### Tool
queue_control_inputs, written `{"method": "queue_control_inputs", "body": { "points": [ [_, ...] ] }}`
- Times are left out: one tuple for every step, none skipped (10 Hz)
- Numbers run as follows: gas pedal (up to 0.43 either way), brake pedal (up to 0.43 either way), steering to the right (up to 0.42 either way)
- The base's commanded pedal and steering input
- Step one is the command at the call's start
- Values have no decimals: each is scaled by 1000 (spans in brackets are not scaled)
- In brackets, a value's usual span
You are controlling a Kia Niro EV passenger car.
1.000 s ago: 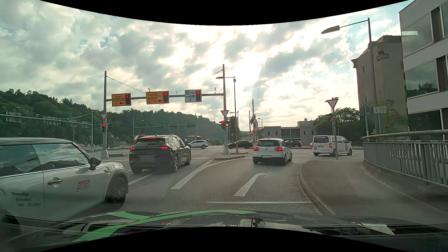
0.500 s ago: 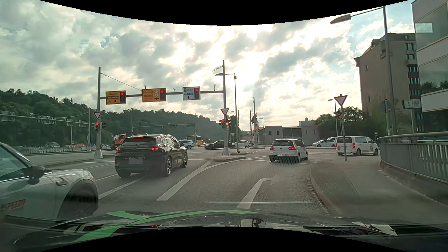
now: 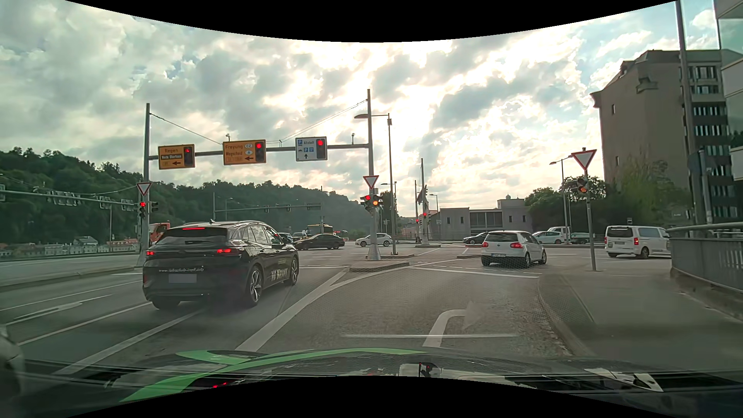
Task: Follow the waypoints while adhering to traffic rules and regulations
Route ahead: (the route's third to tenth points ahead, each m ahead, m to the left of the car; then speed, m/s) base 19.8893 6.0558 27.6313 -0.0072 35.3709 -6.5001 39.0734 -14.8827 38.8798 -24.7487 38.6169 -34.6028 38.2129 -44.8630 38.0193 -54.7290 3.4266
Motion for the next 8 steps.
{"method": "queue_control_inputs", "body": {
  "points": [
    [311, 0, 45],
    [311, 0, 63],
    [98, 0, 73],
    [0, 0, 76],
    [0, 0, 83],
    [0, 0, 94],
    [0, 6, 102],
    [0, 43, 108]
  ]
}}
